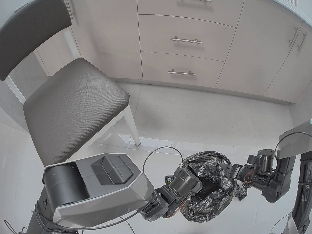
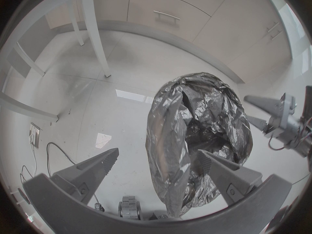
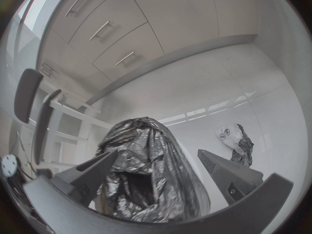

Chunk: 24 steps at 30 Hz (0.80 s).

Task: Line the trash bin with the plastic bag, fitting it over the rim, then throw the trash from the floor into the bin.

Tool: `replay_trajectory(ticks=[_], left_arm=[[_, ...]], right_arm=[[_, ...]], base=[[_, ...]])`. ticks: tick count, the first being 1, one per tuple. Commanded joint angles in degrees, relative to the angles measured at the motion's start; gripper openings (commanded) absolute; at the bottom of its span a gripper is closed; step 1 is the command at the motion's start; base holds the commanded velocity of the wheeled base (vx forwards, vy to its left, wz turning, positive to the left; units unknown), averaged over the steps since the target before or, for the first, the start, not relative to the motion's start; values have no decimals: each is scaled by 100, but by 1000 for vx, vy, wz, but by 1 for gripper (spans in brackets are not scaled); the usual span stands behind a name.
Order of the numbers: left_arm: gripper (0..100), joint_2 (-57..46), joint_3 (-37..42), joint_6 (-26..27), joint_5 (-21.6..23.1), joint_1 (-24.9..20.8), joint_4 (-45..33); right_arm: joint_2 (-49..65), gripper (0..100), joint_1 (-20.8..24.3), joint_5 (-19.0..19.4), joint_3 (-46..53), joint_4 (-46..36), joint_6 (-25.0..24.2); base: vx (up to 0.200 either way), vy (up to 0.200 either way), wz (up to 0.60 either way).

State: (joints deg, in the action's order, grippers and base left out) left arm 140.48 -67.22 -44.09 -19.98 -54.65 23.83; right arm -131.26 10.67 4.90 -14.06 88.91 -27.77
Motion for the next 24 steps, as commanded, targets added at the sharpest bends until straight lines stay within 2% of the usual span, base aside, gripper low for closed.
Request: replay_trajectory(ticks=[1, 9, 16, 24], left_arm=[[100, 111, -151, 15, 12, 218, 16], [100, 128, -160, 15, 3, 218, 25], [100, 146, -160, 24, 3, 209, 25], [100, 146, -160, 32, -6, 200, 25]], right_arm=[[-1104, 100, 76, -209, -660, 109, 281], [-1570, 100, 58, -314, -1249, 109, 342], [-1649, 100, -47, -1000, -2119, -594, 448], [-1543, 100, -47, -1000, -2198, -638, 448]], base=[[0, 0, 0], [0, 0, 0], [0, 0, 0], [0, 0, 0]])
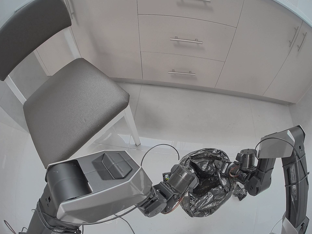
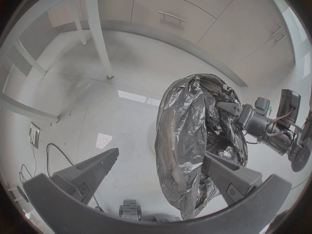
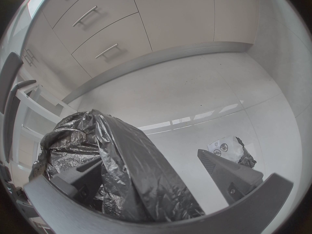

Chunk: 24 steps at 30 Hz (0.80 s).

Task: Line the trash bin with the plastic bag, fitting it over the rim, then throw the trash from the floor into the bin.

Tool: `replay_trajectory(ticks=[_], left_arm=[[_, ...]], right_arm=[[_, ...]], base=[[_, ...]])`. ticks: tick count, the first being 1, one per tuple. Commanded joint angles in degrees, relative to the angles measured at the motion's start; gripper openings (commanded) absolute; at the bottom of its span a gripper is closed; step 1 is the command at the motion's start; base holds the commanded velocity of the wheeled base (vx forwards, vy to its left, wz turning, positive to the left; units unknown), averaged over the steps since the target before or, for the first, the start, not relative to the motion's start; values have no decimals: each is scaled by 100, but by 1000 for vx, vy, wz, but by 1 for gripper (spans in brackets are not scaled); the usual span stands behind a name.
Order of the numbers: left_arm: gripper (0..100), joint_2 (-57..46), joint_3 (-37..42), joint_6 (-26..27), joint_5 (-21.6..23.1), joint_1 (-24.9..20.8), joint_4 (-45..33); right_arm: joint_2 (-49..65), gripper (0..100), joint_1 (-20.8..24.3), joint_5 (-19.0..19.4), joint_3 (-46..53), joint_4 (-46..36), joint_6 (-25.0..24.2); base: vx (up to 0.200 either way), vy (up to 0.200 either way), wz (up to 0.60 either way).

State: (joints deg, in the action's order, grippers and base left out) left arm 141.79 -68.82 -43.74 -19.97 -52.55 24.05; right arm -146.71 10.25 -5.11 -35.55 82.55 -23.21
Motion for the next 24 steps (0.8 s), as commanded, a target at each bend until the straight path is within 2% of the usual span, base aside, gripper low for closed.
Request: replay_trajectory(ticks=[1, 6, 16, 24], left_arm=[[100, 24, 0, -3, -7, -9, 3], [100, 42, 0, -3, -7, -9, 3], [100, 33, 9, -3, -7, -9, 3], [100, 33, 9, -3, -7, -9, 3]], right_arm=[[2, 100, -6, 1, -40, -3, -8], [196, 100, 12, 45, 136, -3, -26], [1637, 100, 232, 309, 1041, -3, -70], [1787, 100, 302, 335, 857, -134, -70]], base=[[0, 0, 0], [0, 0, 0], [0, 0, 0], [0, 0, 0]])
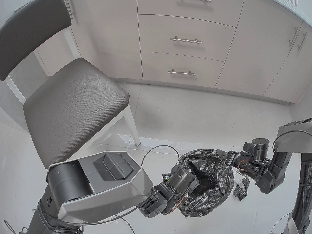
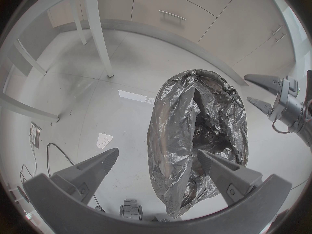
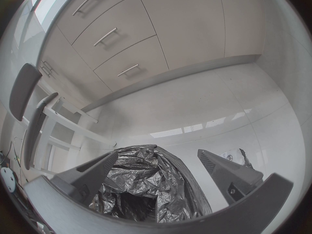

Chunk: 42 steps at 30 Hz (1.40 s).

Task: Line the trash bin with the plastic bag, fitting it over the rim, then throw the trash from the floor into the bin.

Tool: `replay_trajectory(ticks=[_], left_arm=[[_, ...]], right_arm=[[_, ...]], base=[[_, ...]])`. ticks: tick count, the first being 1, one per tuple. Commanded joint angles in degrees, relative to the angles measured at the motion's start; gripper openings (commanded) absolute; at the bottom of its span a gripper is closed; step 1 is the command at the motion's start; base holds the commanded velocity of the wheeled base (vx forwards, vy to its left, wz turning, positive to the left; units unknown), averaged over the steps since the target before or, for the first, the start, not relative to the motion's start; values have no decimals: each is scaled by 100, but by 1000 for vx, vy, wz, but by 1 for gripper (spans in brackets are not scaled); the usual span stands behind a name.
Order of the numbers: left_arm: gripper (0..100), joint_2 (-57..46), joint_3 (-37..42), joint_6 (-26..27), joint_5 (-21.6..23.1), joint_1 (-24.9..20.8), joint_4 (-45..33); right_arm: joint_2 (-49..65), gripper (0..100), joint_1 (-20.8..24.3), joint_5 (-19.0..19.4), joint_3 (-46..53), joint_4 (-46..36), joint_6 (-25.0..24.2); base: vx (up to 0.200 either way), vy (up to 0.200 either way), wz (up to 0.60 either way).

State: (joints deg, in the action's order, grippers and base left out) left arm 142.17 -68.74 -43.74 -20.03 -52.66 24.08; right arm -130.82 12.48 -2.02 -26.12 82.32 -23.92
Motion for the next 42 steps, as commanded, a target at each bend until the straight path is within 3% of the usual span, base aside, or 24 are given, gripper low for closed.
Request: replay_trajectory(ticks=[1, 17, 29, 33, 42], left_arm=[[100, -5, 1, -3, -10, 2, 1], [100, 4, -8, -3, -10, 2, 1], [100, 4, -8, -3, -10, 2, 9], [100, 4, -8, -3, -10, 2, 9], [100, 4, 1, -3, -10, 2, 9]], right_arm=[[135, 100, 123, 27, -130, -173, -8], [-506, 100, 448, 18, -648, -269, -52], [390, 100, 501, -44, -7, -261, -60], [698, 100, 747, -26, 380, -252, -60], [48, 100, 861, -26, 406, -85, -87]], base=[[0, 0, 0], [0, 0, 0], [0, 0, 0], [0, 0, 0], [0, 0, 0]])
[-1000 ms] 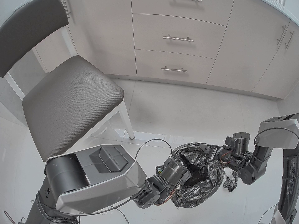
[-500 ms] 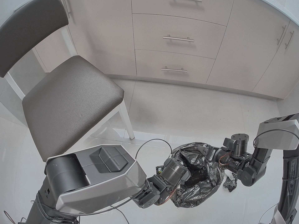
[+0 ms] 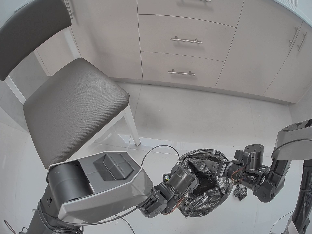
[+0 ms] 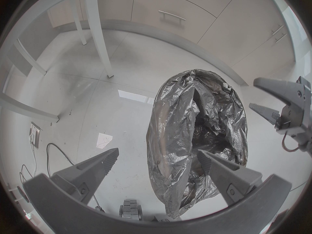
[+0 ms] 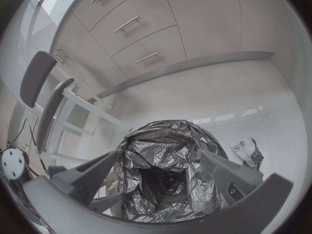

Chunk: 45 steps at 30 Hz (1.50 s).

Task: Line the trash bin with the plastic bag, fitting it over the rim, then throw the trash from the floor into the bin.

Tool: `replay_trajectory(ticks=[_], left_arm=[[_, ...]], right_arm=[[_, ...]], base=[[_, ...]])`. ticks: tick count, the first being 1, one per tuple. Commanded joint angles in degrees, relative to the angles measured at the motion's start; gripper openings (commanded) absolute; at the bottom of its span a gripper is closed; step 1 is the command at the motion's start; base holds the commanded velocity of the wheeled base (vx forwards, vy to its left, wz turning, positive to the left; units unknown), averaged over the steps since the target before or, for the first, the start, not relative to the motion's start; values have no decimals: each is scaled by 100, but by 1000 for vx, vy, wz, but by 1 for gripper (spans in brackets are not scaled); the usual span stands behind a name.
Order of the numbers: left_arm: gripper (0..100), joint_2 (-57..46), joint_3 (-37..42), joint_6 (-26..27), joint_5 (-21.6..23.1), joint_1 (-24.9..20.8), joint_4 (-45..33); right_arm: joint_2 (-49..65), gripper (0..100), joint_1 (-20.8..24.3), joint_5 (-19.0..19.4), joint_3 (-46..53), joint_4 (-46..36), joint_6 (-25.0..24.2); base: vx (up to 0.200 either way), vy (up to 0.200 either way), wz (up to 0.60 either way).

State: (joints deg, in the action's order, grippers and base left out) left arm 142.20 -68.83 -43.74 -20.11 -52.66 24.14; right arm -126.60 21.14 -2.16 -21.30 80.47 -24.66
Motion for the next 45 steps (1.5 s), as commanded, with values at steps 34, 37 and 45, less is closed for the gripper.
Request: replay_trajectory(ticks=[34, 37, 45], left_arm=[[100, 0, 10, -3, -19, 2, 3], [100, 0, 10, -3, -19, 2, 3], [100, 0, 19, -12, -19, 2, 3]], right_arm=[[-884, 100, -628, -171, -481, 232, 93], [-981, 100, -628, -206, -533, 232, 102], [-1315, 100, -576, -189, -700, 188, 155]], base=[[0, 0, 0], [0, 0, 0], [0, 0, 0]])
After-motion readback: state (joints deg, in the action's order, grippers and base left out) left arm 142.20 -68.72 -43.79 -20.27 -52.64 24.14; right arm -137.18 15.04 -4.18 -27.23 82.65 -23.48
